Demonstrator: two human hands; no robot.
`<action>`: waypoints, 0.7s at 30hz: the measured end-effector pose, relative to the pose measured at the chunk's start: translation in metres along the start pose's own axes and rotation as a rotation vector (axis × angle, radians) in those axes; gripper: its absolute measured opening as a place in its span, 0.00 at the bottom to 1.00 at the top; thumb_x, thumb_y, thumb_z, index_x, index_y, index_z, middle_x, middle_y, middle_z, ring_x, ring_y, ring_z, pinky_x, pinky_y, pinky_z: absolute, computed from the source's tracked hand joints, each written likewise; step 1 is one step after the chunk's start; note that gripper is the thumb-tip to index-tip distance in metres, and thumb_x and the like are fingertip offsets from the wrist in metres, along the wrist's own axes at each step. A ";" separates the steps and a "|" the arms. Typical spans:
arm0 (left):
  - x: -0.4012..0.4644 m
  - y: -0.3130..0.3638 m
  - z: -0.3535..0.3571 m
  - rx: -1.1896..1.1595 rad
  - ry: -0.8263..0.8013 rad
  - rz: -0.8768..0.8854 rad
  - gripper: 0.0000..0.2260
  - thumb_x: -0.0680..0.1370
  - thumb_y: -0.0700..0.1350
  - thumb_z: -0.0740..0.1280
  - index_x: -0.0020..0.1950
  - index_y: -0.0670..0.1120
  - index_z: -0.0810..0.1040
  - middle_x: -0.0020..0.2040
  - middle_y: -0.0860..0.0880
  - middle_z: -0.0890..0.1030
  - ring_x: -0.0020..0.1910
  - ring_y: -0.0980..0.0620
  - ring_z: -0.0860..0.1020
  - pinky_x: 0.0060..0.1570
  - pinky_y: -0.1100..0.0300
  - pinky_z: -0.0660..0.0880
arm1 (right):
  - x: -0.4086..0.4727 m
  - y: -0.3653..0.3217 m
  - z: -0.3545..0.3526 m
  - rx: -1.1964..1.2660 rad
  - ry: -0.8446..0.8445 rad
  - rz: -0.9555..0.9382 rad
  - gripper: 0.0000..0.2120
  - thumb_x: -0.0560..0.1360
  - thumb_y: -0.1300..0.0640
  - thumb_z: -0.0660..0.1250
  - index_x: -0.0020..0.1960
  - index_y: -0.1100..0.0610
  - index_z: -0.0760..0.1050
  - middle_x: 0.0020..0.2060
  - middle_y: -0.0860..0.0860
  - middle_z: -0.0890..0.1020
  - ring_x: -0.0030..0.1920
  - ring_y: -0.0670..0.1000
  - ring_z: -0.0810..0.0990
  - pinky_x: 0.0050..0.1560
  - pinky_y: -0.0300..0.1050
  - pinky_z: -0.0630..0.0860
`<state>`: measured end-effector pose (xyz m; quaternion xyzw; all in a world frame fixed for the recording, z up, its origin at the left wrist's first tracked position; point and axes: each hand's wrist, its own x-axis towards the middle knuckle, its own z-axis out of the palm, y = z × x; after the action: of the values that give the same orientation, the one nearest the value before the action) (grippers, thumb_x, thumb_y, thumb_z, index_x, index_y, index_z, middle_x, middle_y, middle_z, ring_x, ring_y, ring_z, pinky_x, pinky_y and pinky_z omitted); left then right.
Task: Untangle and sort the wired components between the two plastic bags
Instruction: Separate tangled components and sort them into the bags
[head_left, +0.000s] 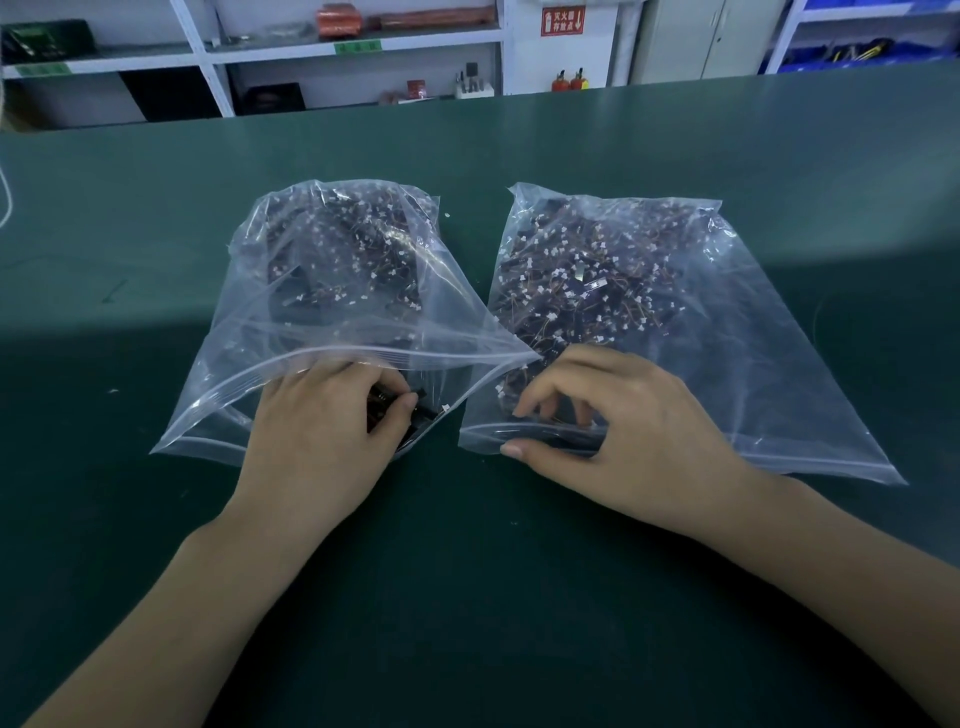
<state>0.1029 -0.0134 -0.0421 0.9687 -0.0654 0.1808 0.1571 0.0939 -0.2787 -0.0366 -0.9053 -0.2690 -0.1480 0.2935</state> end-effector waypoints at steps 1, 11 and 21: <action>0.000 0.000 0.001 -0.014 -0.009 -0.003 0.05 0.80 0.56 0.70 0.50 0.57 0.84 0.47 0.59 0.80 0.55 0.48 0.79 0.60 0.49 0.71 | 0.000 0.000 0.000 0.004 0.007 0.000 0.11 0.74 0.39 0.75 0.49 0.46 0.83 0.43 0.40 0.79 0.41 0.41 0.75 0.47 0.33 0.67; -0.004 0.008 -0.002 -0.127 0.103 0.149 0.02 0.79 0.48 0.73 0.47 0.54 0.82 0.43 0.59 0.82 0.46 0.51 0.80 0.53 0.48 0.76 | 0.000 0.002 0.001 0.027 0.041 -0.020 0.10 0.76 0.43 0.74 0.50 0.48 0.84 0.43 0.40 0.79 0.40 0.41 0.76 0.48 0.39 0.72; -0.009 0.019 0.002 -0.231 0.243 0.399 0.04 0.82 0.47 0.71 0.50 0.49 0.83 0.47 0.58 0.82 0.49 0.52 0.78 0.49 0.57 0.74 | -0.001 0.003 0.004 0.135 0.083 -0.040 0.13 0.79 0.43 0.71 0.57 0.50 0.82 0.45 0.42 0.81 0.42 0.48 0.80 0.45 0.51 0.79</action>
<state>0.0913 -0.0312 -0.0419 0.8835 -0.2560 0.3144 0.2344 0.0951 -0.2786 -0.0410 -0.8710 -0.2841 -0.1728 0.3617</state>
